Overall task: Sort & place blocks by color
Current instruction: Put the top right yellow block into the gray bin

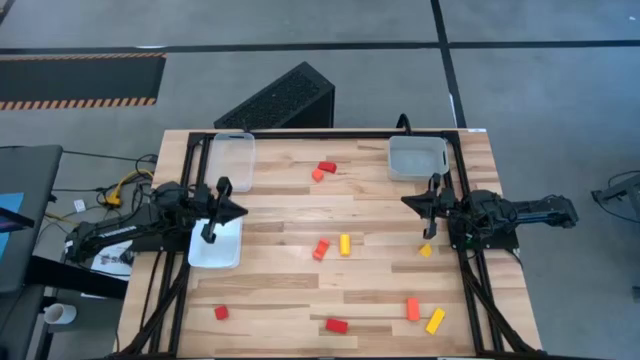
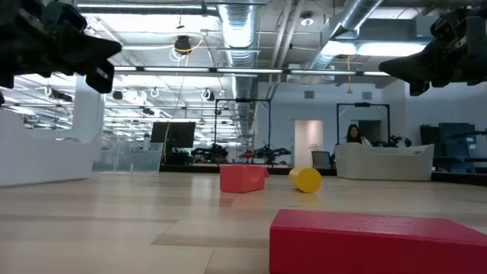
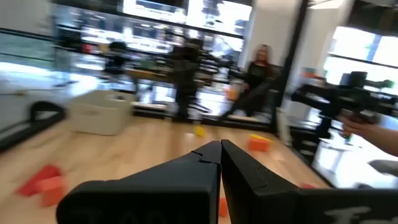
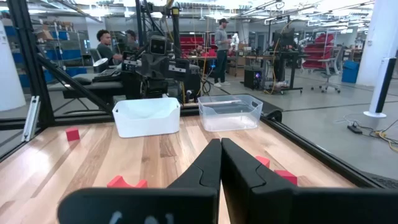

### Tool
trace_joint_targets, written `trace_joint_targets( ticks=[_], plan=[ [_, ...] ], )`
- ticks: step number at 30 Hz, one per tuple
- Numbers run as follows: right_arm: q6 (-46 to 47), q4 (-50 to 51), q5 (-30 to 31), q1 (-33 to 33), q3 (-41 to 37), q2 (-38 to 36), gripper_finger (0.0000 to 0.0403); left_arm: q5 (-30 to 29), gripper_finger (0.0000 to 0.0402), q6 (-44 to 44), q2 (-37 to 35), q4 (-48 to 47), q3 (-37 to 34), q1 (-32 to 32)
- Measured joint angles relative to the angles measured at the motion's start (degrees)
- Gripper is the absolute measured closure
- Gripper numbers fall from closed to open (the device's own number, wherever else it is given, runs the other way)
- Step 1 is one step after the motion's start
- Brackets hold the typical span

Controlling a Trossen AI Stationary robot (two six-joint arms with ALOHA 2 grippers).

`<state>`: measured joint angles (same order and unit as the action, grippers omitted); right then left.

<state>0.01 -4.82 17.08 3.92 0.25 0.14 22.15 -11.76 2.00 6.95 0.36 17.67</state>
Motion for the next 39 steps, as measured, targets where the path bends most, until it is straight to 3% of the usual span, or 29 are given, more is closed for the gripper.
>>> trace_joint_targets(
  ticks=[4,8,14,27,39],
  plan=[
    [0.00,-0.13,0.00,0.00,0.00,0.00,0.0369,-7.25,0.0401,-4.96,0.00,-0.30,-0.01,0.00],
    [0.00,-0.17,0.00,0.00,0.00,0.00,0.0369,-14.78,0.0401,-3.84,-0.02,0.57,0.00,0.04],
    [0.00,-0.24,0.00,0.00,0.00,0.00,0.0369,-15.03,0.0392,-3.38,0.52,1.18,2.20,0.02],
    [-0.04,-0.44,6.05,0.00,0.00,0.00,0.0369,-16.85,0.0314,-0.98,7.63,1.85,5.74,0.00],
    [-0.02,0.15,6.20,0.00,0.62,0.02,0.0369,-16.89,0.0309,-0.89,9.62,2.09,5.81,0.00]
  ],
)
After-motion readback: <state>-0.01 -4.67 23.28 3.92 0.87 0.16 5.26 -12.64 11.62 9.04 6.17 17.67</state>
